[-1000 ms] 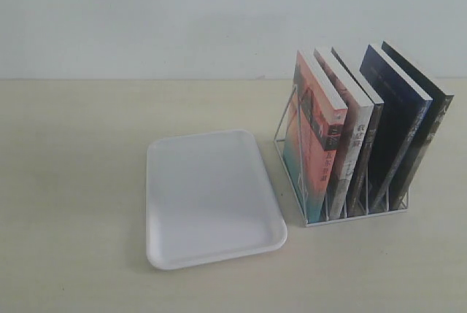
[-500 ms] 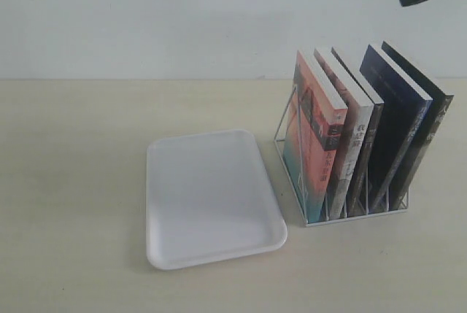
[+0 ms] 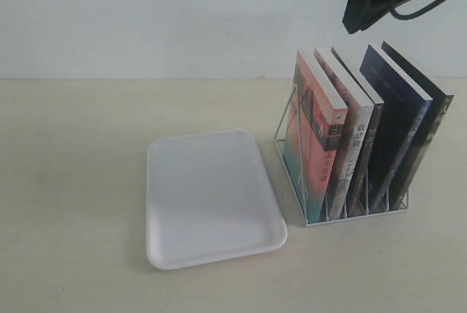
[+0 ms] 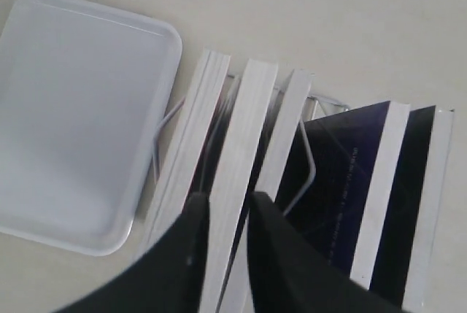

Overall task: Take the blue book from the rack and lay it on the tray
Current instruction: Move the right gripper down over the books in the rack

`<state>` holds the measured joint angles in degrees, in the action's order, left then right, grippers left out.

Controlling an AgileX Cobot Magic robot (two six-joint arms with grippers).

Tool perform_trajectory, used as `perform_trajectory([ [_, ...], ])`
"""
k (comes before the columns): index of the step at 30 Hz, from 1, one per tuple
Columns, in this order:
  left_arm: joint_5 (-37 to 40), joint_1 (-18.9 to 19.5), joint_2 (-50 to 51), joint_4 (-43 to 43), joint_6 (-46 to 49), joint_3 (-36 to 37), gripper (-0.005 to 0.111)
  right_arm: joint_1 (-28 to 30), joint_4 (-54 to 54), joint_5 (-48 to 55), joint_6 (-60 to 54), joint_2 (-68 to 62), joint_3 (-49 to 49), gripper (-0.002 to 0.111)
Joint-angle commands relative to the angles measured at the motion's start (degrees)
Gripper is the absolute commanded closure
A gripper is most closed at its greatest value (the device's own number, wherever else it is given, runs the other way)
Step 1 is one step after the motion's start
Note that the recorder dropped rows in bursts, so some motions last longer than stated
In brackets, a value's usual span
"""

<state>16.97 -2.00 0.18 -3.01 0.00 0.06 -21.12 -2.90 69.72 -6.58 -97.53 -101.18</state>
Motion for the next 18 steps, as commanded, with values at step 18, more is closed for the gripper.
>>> perform_trajectory([
  [18, -0.25, 0.11, -0.18, -0.67, 0.00, -0.06, 0.103, -0.06, 6.65, 0.24, 3.70, -5.84, -0.84, 0.077],
])
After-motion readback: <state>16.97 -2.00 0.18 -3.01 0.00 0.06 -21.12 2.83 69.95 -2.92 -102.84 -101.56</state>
